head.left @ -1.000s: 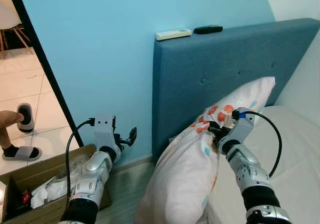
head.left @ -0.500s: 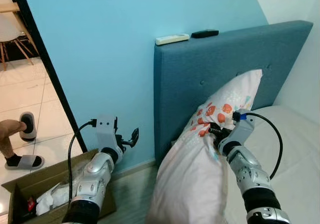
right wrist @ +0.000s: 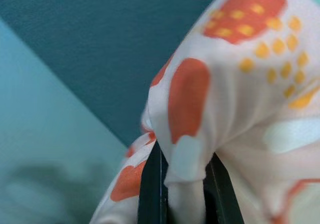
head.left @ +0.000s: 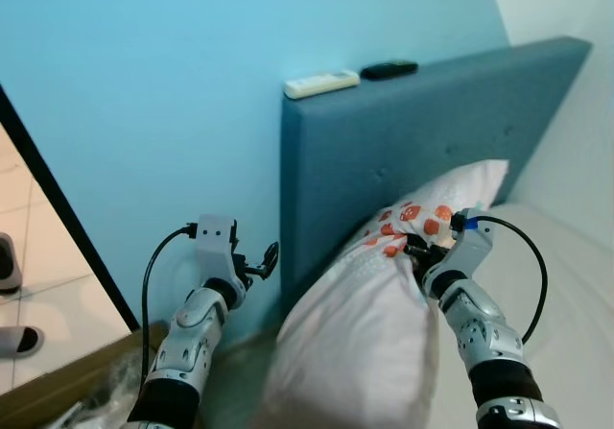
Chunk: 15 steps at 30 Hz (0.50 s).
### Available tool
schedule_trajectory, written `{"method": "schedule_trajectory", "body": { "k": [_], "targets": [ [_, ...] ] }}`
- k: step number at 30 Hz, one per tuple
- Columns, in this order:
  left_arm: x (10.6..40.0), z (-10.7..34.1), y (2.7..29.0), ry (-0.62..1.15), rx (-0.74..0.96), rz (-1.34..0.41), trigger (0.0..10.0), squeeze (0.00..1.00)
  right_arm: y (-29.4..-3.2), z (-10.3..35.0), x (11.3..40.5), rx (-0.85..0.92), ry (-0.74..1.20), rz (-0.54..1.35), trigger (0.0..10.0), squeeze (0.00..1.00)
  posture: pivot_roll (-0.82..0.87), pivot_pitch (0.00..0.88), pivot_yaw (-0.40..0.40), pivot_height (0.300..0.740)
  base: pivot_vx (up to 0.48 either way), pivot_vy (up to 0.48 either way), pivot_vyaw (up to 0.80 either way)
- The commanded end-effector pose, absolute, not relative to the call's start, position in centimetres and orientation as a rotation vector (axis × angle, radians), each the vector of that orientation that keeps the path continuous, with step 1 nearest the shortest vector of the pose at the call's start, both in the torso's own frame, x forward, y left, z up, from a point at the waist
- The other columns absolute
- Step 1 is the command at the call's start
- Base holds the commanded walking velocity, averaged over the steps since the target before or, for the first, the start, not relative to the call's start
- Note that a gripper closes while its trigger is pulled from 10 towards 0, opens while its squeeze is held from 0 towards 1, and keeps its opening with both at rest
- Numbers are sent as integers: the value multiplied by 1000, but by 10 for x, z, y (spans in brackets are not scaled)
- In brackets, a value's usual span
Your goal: Clean up the room
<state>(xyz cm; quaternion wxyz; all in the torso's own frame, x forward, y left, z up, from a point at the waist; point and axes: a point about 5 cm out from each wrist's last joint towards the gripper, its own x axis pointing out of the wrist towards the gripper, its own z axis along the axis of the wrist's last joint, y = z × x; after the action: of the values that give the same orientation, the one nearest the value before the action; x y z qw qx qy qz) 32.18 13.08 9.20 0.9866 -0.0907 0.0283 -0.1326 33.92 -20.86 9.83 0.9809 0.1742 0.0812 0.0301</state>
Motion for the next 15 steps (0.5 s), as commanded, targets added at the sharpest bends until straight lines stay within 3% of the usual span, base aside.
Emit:
{"method": "schedule_trajectory", "body": {
  "k": [1,15],
  "targets": [
    [320,88,135,71,-171,-256,10000,0,-207,118,345,348,70,82,10000,0,-105,0,-47,740,337,0,0],
    [319,86,131,77,-173,-260,10000,0,-213,126,346,365,14,51,10000,0,-109,0,-48,740,328,0,0]
  ]
}}
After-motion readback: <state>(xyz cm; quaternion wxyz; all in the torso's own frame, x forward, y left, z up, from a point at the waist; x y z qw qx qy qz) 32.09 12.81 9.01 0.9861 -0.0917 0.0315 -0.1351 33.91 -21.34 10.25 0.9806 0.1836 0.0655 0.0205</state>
